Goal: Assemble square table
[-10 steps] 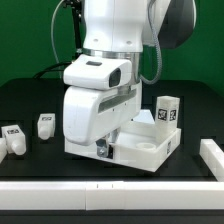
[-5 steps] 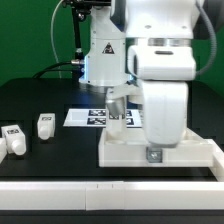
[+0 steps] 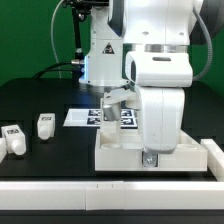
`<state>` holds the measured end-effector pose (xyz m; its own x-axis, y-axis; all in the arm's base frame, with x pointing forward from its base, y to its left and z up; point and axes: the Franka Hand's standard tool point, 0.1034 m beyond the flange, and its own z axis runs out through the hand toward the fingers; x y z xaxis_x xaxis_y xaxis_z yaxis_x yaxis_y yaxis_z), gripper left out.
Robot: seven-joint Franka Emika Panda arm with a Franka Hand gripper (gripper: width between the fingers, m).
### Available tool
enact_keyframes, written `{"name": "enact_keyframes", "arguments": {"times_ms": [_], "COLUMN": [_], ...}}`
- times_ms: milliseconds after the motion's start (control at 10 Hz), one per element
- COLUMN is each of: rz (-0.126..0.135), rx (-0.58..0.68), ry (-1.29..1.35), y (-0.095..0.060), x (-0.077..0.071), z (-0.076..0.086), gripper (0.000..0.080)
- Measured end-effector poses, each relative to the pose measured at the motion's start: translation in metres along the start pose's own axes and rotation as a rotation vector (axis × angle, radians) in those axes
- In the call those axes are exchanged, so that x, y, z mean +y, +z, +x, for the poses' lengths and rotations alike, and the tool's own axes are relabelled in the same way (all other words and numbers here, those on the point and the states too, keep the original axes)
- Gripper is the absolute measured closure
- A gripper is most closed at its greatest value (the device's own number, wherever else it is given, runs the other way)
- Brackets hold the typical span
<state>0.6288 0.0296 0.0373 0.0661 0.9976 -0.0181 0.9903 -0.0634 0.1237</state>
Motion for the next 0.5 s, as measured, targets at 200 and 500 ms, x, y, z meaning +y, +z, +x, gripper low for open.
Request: {"name": "enact_keyframes", "arguments": {"times_ms": [200,500], "rz": [0.013,0.004], "rx": [0.012,0.005], "ry": [0.045,0.051], "y": [-0.001,-0.002], "x": [0.016,0.025], "z": [0.019,0.025], "gripper": [0.0746,0.0745]}}
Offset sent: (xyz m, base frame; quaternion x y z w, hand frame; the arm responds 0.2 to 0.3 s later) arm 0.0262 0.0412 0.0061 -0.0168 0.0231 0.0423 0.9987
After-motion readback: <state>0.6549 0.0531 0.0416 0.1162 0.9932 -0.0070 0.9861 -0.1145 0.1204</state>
